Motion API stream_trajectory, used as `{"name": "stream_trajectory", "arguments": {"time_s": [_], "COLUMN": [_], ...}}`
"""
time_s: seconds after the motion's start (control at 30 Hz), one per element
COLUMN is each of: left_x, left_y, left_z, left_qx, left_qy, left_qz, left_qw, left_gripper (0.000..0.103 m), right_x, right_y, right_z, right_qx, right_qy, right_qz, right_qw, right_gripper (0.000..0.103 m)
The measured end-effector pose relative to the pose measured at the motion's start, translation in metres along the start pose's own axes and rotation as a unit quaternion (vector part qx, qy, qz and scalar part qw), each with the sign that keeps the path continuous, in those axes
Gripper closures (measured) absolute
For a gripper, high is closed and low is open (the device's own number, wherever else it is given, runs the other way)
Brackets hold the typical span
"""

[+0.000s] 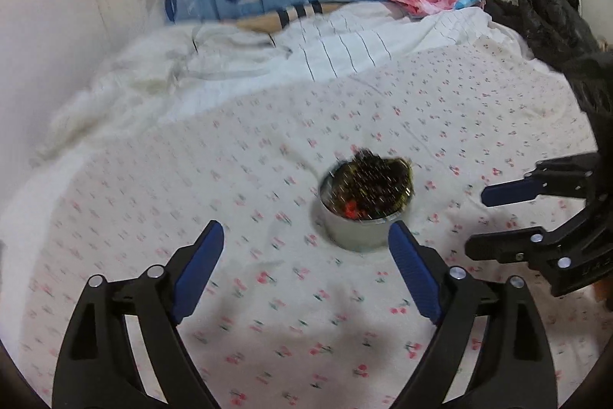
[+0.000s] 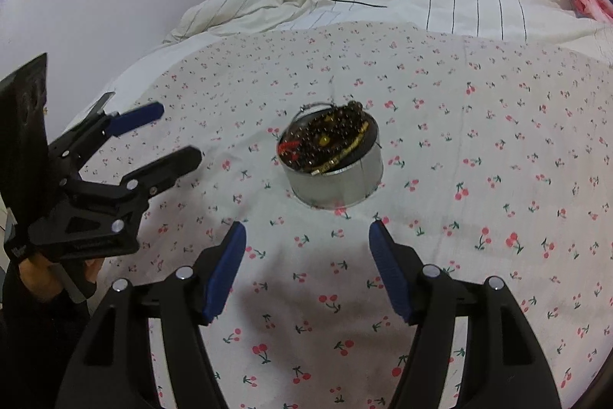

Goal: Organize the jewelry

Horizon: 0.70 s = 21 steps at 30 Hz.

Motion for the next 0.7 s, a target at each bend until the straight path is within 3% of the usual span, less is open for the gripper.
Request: {"name": "stream_trajectory", "arguments": {"time_s": [0.17, 0.27, 0.47, 0.7], "left_x": [0.031, 0.043, 0.051, 0.057], "left_y": [0.021, 0.033, 0.034, 0.034], "left_z": [0.017, 0.022, 0.017, 0.009], "left_qx": [-0.076, -0.108, -0.114, -0.101], "left_qy": [0.059, 0.071, 0.073, 0.080], "left_qz": [0.054, 0.066, 0.062, 0.072], "left_qw": [0.9939, 0.9893, 0.9889, 0.9890], "left_gripper": [0.018, 0.018, 0.015, 0.013], "right_x": [0.005, 0.006, 0.004, 0.020], "right_y": [0.001, 0.000, -0.012, -0.008], "right_z": [-0.008, -0.015, -0.020, -0.013], "right_qx": [0.007, 0.019, 0.031, 0.004], "right_qy": [0.007, 0.009, 0.025, 0.039], "right_qz": [-0.012, -0.026, -0.065, -0.049], "right_qw": [1.000, 0.999, 0.997, 0.998], "right_gripper": [0.038, 0.038, 0.035, 0.035]}}
Point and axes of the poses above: each gripper's, at about its wrist camera, not at the fingertips, and x roughly the way its jaws point, z to its left, y to its underside, the point moved 5 cm from there along x, roughly the way its jaws point, and after that the axes turned 9 degrees about x, right-handed, at the moved point
